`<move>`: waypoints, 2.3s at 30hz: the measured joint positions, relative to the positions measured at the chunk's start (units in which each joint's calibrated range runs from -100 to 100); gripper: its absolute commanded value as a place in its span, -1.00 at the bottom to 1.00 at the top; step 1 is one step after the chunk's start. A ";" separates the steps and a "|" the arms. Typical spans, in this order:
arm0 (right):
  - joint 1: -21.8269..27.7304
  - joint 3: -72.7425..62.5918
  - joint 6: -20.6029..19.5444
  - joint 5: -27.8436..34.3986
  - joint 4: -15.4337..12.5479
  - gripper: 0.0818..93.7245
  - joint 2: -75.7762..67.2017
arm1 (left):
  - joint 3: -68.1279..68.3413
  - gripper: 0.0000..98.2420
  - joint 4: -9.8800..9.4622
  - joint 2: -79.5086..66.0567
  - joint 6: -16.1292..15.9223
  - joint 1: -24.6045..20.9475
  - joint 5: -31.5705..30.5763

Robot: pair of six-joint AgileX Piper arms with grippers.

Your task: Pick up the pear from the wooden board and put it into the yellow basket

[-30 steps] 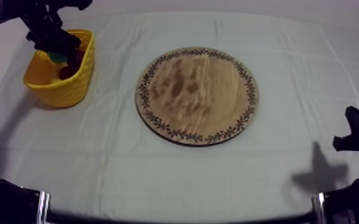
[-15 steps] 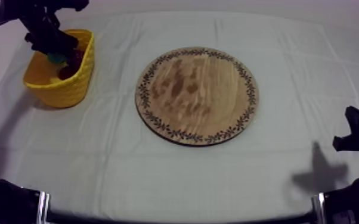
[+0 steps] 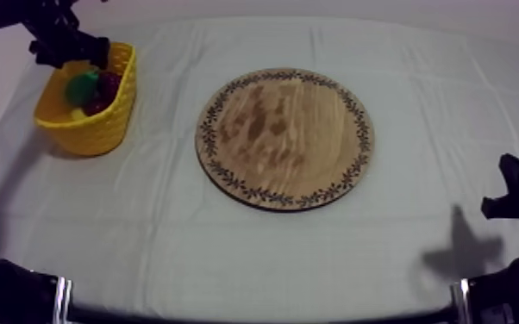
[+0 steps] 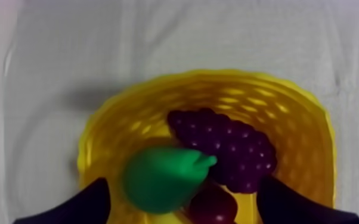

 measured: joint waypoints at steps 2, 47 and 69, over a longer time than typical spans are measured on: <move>0.00 0.00 0.00 -0.07 0.00 -0.99 0.00 | 0.64 0.48 0.33 -1.33 -0.13 -0.21 -0.77; 0.00 0.00 0.00 -0.11 0.00 -0.99 0.00 | 50.60 -1.00 6.00 -89.32 0.96 -1.05 -26.96; 0.00 0.00 0.00 -0.11 0.00 -0.99 0.00 | 83.41 -1.00 7.69 -115.25 -1.39 -1.01 -32.40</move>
